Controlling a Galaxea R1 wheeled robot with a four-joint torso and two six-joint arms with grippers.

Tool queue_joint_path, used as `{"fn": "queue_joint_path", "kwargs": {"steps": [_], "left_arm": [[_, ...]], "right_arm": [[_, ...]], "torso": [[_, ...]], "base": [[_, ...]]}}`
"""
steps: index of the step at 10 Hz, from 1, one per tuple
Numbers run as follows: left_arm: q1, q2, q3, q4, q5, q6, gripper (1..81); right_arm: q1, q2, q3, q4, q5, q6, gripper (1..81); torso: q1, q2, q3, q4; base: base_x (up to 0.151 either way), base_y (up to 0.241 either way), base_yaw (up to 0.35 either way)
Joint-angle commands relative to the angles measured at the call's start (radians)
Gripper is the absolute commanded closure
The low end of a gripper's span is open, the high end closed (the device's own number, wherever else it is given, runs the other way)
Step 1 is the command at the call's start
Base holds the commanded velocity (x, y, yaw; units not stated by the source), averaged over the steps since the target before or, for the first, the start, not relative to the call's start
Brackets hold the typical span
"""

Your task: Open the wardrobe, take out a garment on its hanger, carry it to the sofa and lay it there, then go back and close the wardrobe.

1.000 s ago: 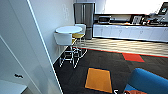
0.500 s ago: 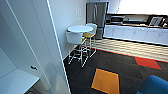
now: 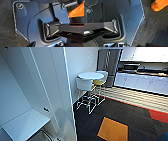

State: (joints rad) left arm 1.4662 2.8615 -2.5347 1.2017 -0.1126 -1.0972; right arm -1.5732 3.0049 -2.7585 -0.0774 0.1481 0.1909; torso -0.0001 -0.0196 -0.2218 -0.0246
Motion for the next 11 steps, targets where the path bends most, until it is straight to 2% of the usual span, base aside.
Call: {"fn": "queue_joint_path", "kwargs": {"steps": [1,11], "left_arm": [[-0.025,-0.01,0.002,0.015,0.034,0.002,1.0],[-0.025,-0.003,0.002,0.015,0.036,0.002,1.0]], "right_arm": [[0.017,-0.002,0.001,-0.002,-0.061,-0.001,1.0],[0.021,-0.002,-0.001,-0.002,-0.062,-0.002,1.0]], "torso": [[0.0,0.0,0.0,0.0],[0.0,0.0,0.0,0.0]], "base": [[0.0,0.0,0.306],[0.0,0.0,0.306]]}}
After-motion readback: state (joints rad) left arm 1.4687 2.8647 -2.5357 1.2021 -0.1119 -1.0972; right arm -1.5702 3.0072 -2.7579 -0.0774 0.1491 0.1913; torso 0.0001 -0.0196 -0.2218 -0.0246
